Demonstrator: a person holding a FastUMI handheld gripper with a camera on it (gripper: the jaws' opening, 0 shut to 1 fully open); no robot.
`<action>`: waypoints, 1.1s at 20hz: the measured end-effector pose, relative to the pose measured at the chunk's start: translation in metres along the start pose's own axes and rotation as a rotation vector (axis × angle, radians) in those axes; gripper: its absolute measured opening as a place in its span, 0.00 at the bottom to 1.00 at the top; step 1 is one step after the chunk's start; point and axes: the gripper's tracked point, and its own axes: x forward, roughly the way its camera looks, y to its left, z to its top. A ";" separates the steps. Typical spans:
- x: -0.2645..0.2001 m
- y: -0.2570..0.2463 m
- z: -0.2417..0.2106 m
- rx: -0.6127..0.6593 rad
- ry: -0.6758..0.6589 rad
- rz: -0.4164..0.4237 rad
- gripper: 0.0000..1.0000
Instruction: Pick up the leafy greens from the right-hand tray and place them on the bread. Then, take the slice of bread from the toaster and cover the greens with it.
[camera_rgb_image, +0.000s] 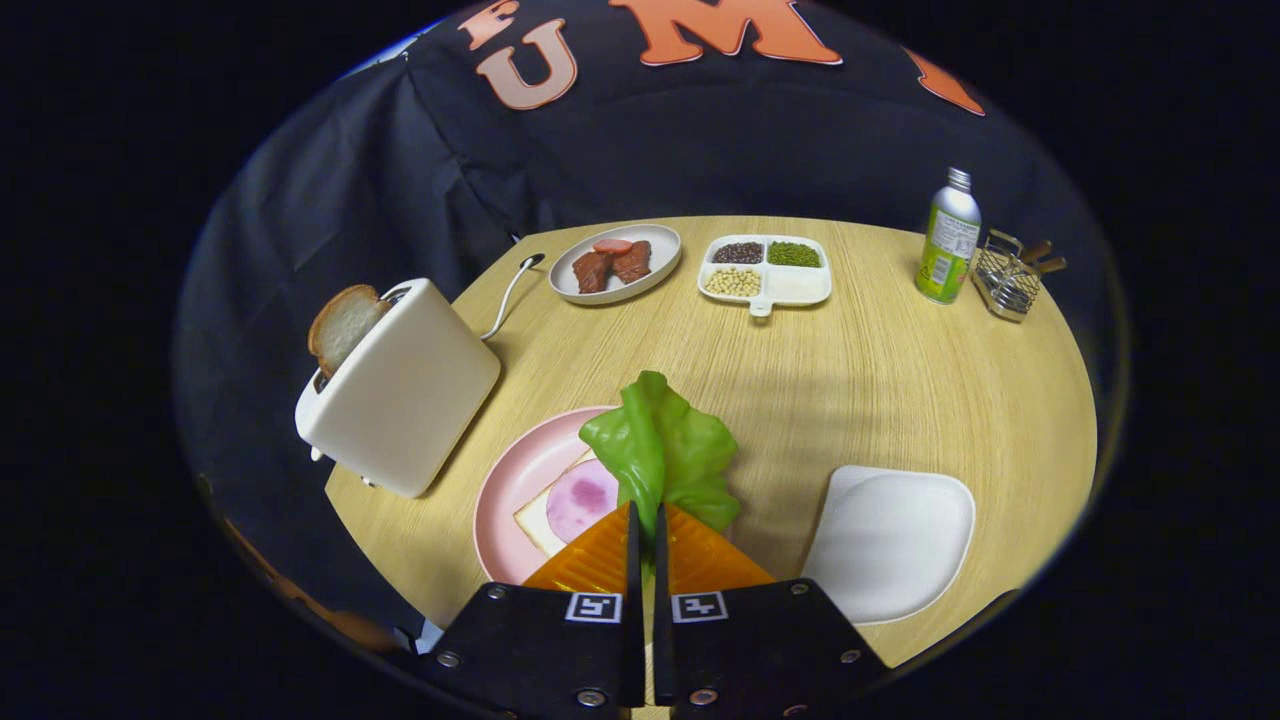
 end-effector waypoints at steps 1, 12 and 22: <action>0.006 0.004 -0.001 -0.005 0.005 0.002 0.04; 0.049 0.015 -0.017 -0.040 0.099 -0.015 0.05; 0.053 0.031 -0.021 -0.014 0.157 0.007 0.28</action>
